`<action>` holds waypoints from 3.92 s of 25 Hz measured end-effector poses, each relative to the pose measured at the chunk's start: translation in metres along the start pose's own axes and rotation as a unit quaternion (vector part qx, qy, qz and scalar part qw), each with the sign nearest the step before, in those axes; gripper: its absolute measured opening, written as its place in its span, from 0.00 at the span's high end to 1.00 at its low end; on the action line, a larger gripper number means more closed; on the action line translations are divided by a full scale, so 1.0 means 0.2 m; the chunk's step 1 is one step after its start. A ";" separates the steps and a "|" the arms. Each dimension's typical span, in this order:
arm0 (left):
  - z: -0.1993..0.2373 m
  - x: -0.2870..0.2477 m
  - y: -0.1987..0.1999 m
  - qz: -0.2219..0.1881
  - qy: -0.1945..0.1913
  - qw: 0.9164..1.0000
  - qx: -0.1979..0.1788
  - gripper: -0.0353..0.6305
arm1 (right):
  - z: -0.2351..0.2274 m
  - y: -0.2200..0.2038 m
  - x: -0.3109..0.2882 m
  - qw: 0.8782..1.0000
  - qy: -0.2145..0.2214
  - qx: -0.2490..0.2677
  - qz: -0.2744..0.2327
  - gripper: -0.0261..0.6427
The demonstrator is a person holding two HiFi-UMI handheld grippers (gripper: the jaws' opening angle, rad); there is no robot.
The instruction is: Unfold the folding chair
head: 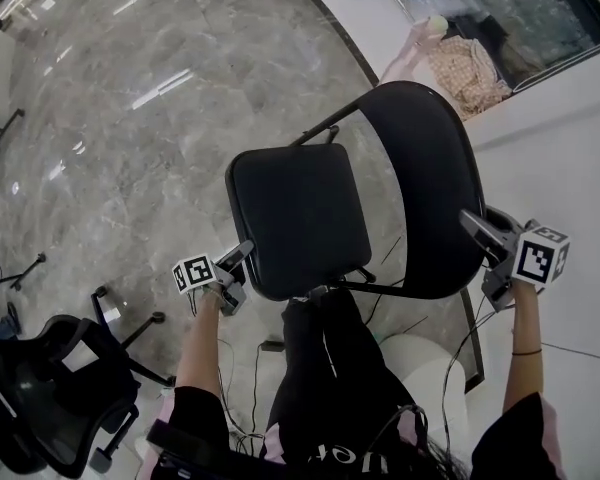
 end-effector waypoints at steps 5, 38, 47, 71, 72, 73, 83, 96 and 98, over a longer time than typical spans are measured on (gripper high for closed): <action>0.24 0.18 0.06 -0.049 0.125 0.991 -0.017 0.65 | -0.06 -0.09 -0.12 1.000 -0.014 -0.015 0.008 0.74; 0.22 -0.02 -0.06 -0.009 0.106 0.991 -0.078 0.80 | 0.25 -0.26 -0.38 0.997 -0.077 0.007 -0.003 0.74; -0.24 0.06 -0.09 -0.059 0.067 0.992 -0.089 0.80 | 0.43 -0.06 -0.03 0.996 -0.060 0.049 -0.039 0.74; -1.24 0.62 -0.23 -0.323 0.038 0.942 -0.078 0.80 | 0.97 0.05 0.25 0.981 0.152 0.123 0.005 0.89; -1.27 0.64 -0.24 -0.332 0.040 0.939 -0.080 0.80 | 0.98 0.04 0.24 0.980 0.158 0.123 0.010 0.89; -1.29 0.66 -0.25 -0.340 0.042 0.936 -0.082 0.80 | 0.99 0.03 0.23 0.979 0.163 0.124 0.014 0.90; -1.42 0.91 -0.27 -0.323 0.044 0.933 -0.152 0.93 | 1.37 -0.03 0.15 0.974 0.191 0.126 0.008 0.90; -1.47 1.41 0.04 -0.074 0.029 0.934 -0.348 0.94 | 2.18 -0.39 0.02 0.992 0.112 0.031 -0.040 0.90; -1.46 1.45 0.00 -0.029 0.017 0.932 -0.362 0.94 | 2.26 -0.47 0.05 0.994 0.094 0.014 -0.052 0.90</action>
Point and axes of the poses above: the fingertips, and each gripper's own axes: x backward along the fingers, z to its left, y out of its top, the point moved 2 cm from there along x, backward along the fingers, and after that the axes turned 11 degrees about -y, right-handed, at the moved point
